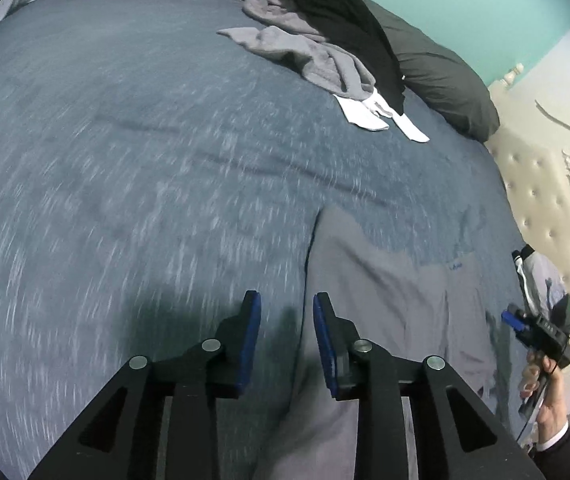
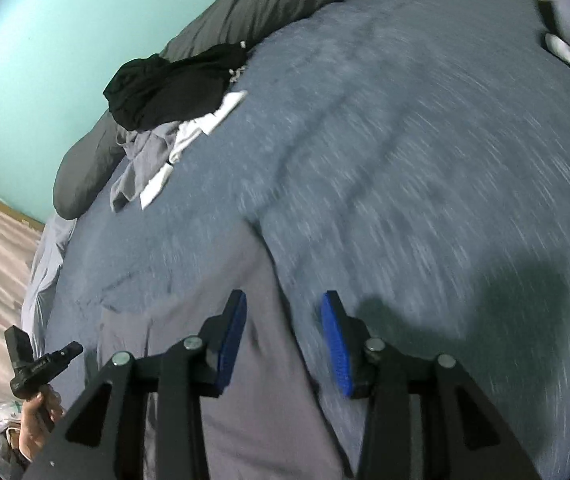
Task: Fold clothes
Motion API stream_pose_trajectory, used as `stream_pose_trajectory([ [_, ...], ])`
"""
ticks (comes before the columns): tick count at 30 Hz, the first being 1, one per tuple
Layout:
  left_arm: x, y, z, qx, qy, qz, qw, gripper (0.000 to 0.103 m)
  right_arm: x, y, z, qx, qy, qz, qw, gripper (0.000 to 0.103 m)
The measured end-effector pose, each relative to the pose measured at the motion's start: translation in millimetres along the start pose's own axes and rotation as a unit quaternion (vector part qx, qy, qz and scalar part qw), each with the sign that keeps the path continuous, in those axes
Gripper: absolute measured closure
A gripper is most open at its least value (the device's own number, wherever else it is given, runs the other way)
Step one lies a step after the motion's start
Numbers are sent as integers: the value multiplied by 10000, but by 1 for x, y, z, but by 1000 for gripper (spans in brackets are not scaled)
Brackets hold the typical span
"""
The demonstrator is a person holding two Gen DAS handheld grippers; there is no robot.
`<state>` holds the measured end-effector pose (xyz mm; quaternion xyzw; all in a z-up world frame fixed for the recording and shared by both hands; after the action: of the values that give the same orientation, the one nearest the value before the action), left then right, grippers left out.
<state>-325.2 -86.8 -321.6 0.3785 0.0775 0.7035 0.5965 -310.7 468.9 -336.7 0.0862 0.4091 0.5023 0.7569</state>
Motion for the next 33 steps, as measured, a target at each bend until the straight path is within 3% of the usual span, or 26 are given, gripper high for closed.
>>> stream_pose_trajectory([
  [8, 3, -61, 39, -28, 2, 233, 9997, 71, 26, -62, 43, -14, 6, -885, 9961, 63],
  [16, 21, -104, 58, 134, -184, 430, 9988, 67, -4, -108, 64, 77, 386, -918, 9950, 63],
  [25, 33, -121, 62, 214, -220, 147, 9994, 67, -48, -130, 56, -168, 926, -991, 9906, 63],
  [33, 21, -127, 63, 245, -295, 301, 9988, 67, -61, -141, 30, -415, 843, -1109, 9894, 64],
])
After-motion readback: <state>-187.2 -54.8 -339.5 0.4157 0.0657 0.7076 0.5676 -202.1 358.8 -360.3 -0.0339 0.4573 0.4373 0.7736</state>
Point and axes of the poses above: each gripper's, at about its wrist camera, not at the fingertips, and z roughly against the way its jaws point, x to its right, y to its top, the point moved 3 cm from there along -z, roughly the way its jaws point, and after that the axes turned 10 degrees about x, right-handed, at the moved point
